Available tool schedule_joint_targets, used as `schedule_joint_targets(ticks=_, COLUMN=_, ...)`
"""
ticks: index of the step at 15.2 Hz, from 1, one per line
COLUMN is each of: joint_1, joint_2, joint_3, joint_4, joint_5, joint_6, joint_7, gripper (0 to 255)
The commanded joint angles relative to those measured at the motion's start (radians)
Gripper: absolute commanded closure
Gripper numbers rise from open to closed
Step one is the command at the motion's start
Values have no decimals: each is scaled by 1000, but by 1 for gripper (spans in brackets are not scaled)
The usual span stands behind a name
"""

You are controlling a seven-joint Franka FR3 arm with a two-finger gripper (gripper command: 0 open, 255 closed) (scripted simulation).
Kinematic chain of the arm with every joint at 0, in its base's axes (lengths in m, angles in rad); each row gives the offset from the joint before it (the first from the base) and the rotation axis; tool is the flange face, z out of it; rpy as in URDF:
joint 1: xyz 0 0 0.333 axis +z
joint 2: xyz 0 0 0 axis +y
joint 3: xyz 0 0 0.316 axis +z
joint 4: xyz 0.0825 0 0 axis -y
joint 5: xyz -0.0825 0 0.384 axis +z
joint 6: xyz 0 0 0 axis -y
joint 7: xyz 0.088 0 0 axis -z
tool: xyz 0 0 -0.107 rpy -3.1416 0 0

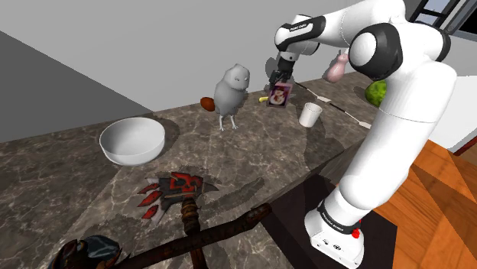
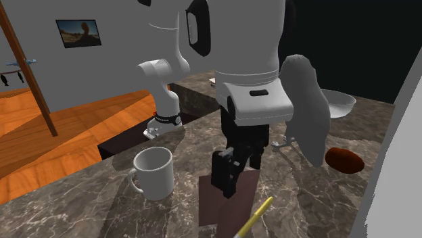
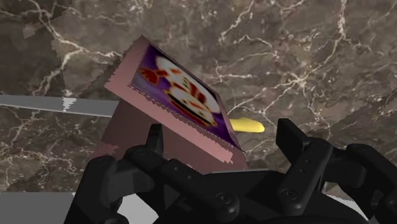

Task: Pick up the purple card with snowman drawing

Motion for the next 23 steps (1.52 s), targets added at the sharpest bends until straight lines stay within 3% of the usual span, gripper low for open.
schedule_joint_targets(ticks=1, joint_1=-1, joint_2=8, joint_3=1, joint_4=0, joint_5=3, joint_6=4, joint_7=-1, gripper=0)
schedule_joint_targets(ticks=2, joint_1=0, joint_2=6, joint_3=1, joint_4=-3, joint_5=2, joint_6=5, joint_7=-1, gripper=255)
schedule_joint_targets(ticks=11, joint_1=-1, joint_2=8, joint_3=1, joint_4=0, joint_5=3, joint_6=4, joint_7=-1, gripper=255)
schedule_joint_targets(ticks=23, joint_1=1, joint_2=-29, joint_3=-6, joint_4=115, joint_5=-20, joint_6=-144, joint_7=20, gripper=255)
